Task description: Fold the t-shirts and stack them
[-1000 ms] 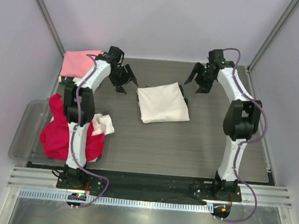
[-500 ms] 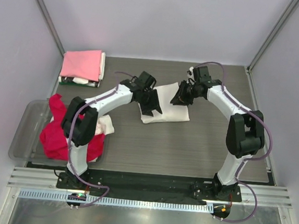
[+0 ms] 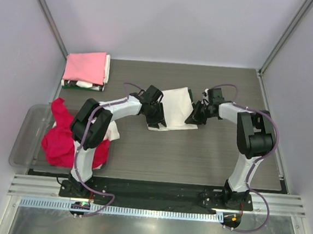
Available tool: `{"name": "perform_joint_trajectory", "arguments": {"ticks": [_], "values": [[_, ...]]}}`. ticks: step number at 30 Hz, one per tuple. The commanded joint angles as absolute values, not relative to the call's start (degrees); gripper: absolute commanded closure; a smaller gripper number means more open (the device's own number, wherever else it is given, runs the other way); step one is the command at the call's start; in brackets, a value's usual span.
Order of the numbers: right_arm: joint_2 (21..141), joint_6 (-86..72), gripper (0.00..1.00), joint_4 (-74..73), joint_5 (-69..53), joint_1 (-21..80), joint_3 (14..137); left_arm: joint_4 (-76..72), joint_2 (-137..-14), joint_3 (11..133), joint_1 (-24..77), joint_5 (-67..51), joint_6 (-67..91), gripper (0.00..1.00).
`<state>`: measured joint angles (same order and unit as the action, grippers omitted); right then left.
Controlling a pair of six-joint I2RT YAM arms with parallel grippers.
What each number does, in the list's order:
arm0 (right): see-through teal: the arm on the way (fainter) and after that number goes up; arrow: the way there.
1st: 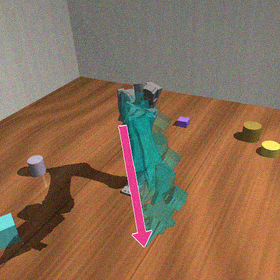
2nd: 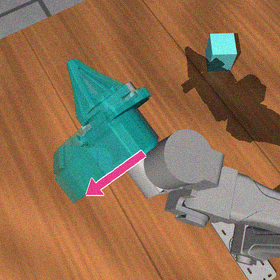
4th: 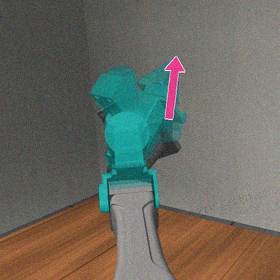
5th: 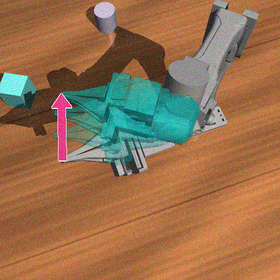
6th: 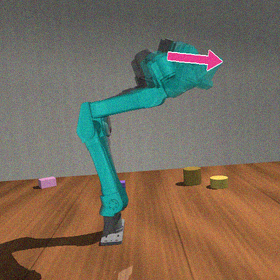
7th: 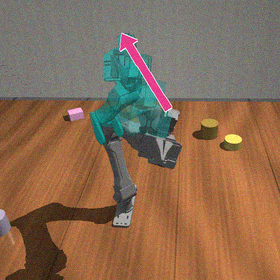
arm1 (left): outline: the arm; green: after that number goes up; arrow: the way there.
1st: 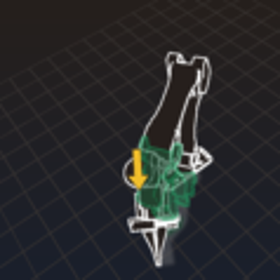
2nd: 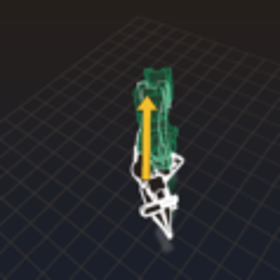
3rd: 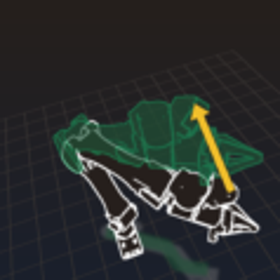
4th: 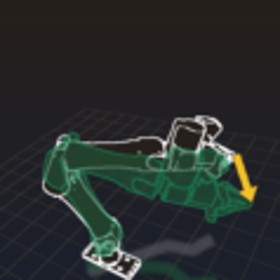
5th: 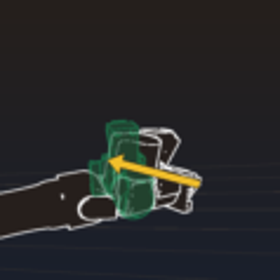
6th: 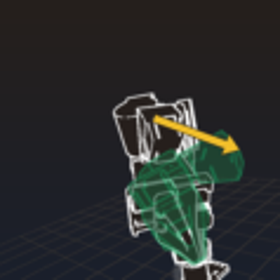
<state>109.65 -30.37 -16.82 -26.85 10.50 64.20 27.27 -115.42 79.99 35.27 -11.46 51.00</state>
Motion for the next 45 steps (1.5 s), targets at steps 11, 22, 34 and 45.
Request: {"name": "perform_joint_trajectory", "arguments": {"ticks": [11,22,34,45], "values": [[106.3,-27.2,0.87,-21.1,-10.1,10.9,57.0,30.0,-97.9,57.8,33.9,-2.6,45.6,0.55],[91.9,-25.3,0.38,-35.0,-4.7,14.0,65.2,31.7,-92.0,70.2,33.8,0.4,43.0,0.20],[69.8,-30.1,0.25,-41.8,-11.6,17.5,59.5,17.5,-110.5,81.5,22.4,-12.7,43.9,0.26],[67.9,-29.9,0.24,-42.3,-13.0,19.0,54.3,9.3,-123.8,86.0,20.7,-16.8,49.7,0.34]]}}
